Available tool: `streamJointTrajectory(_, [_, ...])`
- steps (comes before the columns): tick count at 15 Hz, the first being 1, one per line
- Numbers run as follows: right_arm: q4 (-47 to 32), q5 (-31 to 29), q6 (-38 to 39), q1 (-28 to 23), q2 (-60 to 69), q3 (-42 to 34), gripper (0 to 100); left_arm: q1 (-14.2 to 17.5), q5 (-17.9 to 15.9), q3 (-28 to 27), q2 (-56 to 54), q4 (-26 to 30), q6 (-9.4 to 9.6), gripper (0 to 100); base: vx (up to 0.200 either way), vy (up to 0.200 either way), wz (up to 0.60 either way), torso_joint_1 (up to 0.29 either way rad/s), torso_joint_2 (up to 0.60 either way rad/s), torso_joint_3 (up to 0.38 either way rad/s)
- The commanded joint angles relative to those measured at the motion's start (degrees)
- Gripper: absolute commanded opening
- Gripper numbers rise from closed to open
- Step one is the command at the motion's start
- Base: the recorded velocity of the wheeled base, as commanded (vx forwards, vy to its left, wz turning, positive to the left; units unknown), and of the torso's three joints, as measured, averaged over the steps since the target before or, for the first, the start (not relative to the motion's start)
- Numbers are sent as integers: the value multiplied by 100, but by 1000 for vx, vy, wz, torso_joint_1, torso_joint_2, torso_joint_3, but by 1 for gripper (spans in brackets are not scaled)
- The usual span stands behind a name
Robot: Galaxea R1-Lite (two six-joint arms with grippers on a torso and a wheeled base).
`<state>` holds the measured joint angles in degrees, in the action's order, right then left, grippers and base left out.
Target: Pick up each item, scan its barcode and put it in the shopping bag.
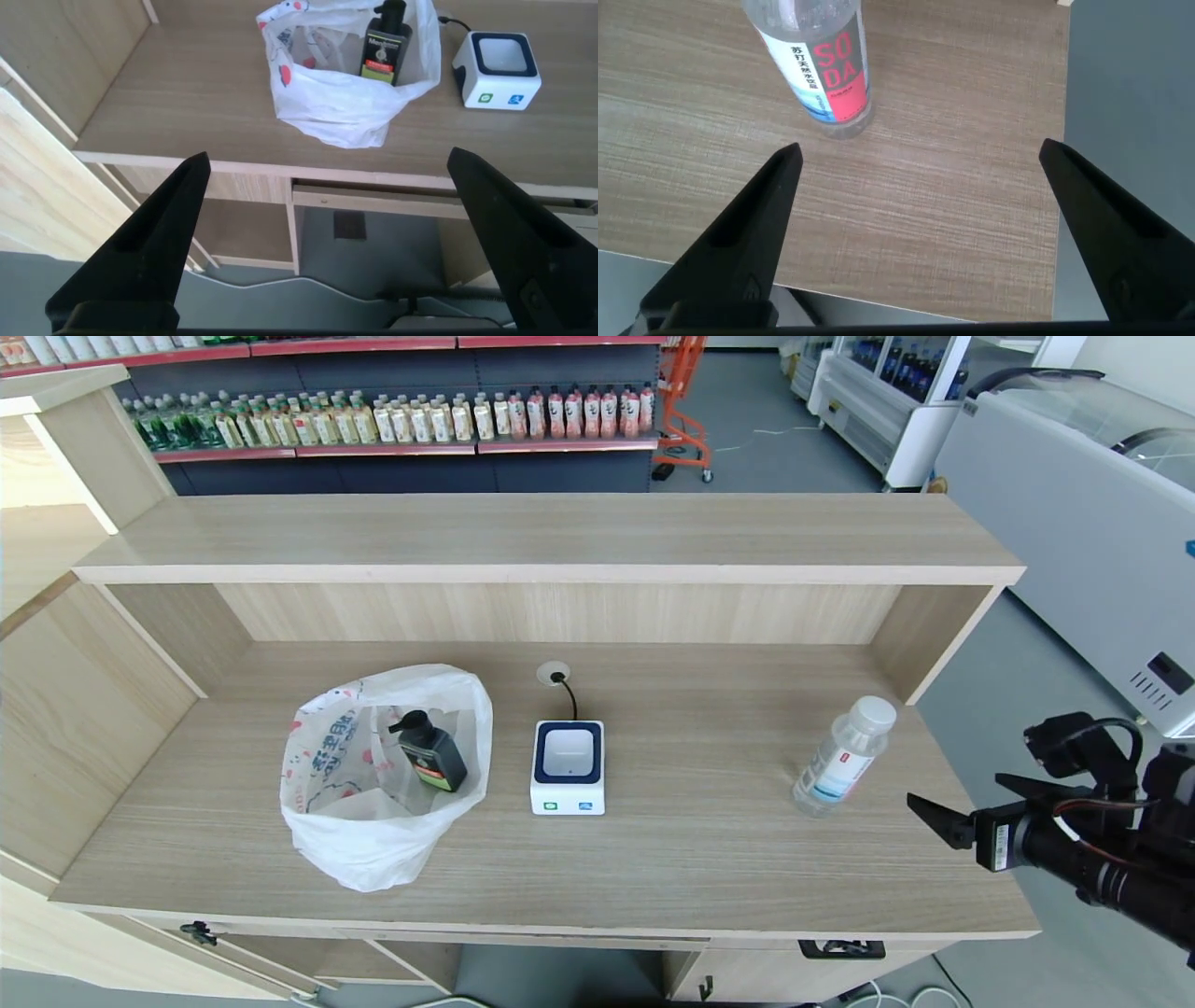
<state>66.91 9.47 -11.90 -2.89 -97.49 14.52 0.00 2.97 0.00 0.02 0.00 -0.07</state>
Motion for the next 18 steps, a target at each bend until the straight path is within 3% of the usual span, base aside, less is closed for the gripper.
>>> streamJointTrajectory(1, [59, -51, -6, 157, -323, 183, 100, 0, 1, 0, -2, -9, -1, 100, 0, 0, 0, 0, 0, 0])
streamJointTrajectory(18, [674, -42, -313, 913, -1791, 1273, 100, 0, 1, 0, -2, -9, -1, 100, 0, 0, 0, 0, 0, 0])
